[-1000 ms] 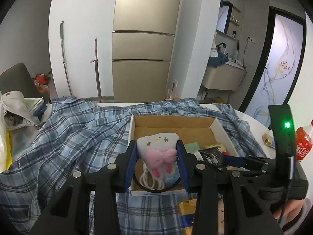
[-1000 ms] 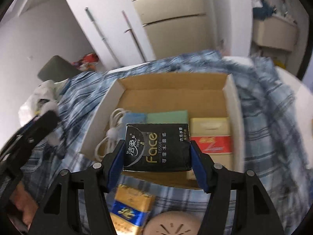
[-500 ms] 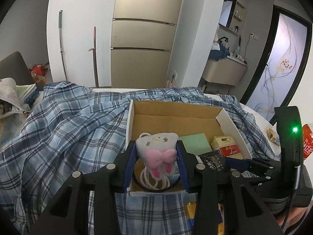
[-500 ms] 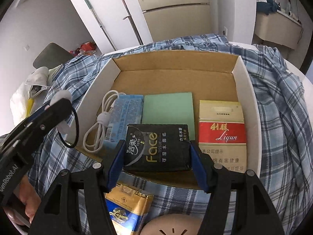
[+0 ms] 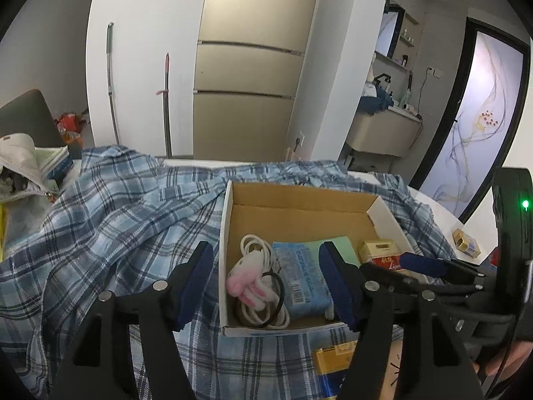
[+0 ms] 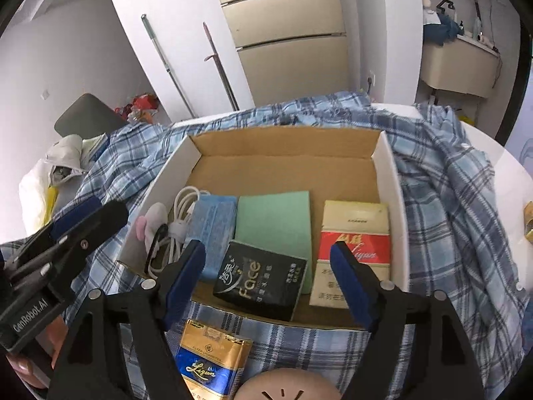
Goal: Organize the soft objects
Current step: 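Carry both items over the white box and release them inside, then withdraw both grippers and move the right gripper to the beige round disc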
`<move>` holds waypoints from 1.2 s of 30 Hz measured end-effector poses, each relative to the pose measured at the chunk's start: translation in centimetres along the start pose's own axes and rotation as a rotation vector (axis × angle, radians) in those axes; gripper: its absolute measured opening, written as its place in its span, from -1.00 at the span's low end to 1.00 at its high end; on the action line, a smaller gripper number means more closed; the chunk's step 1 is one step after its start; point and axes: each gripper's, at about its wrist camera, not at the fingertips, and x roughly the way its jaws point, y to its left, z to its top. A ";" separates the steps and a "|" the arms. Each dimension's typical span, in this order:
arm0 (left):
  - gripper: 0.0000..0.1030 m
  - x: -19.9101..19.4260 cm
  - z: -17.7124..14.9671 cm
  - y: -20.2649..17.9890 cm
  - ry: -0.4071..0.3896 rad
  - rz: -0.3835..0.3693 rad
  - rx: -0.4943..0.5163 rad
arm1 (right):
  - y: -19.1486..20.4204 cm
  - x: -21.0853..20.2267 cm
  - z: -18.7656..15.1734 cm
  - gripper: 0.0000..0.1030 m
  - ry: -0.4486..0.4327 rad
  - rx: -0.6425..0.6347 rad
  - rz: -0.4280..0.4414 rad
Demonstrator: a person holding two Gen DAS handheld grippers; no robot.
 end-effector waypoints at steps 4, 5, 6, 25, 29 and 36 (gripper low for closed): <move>0.33 -2.0 0.5 -1.1 -0.058 0.008 0.039 | -0.3 -1.6 0.7 0.48 -0.038 0.006 0.001; 0.34 -2.5 0.7 -1.3 -0.068 0.007 0.047 | -0.3 -2.1 0.9 0.48 -0.051 0.004 -0.004; 0.34 -3.0 0.8 -1.5 -0.071 0.001 0.050 | -0.4 -2.6 1.0 0.48 -0.062 0.005 -0.006; 0.71 -14.0 -0.2 -5.6 -0.262 -0.040 0.093 | -0.3 -14.0 -2.4 0.66 -0.290 -0.130 -0.024; 0.72 -15.0 -1.7 -5.7 -0.271 -0.057 0.093 | -0.9 -15.0 -4.2 0.82 -0.335 -0.132 -0.042; 1.00 -15.2 -4.0 -5.5 -0.361 -0.092 0.089 | -2.0 -14.3 -6.1 0.88 -0.360 -0.166 -0.053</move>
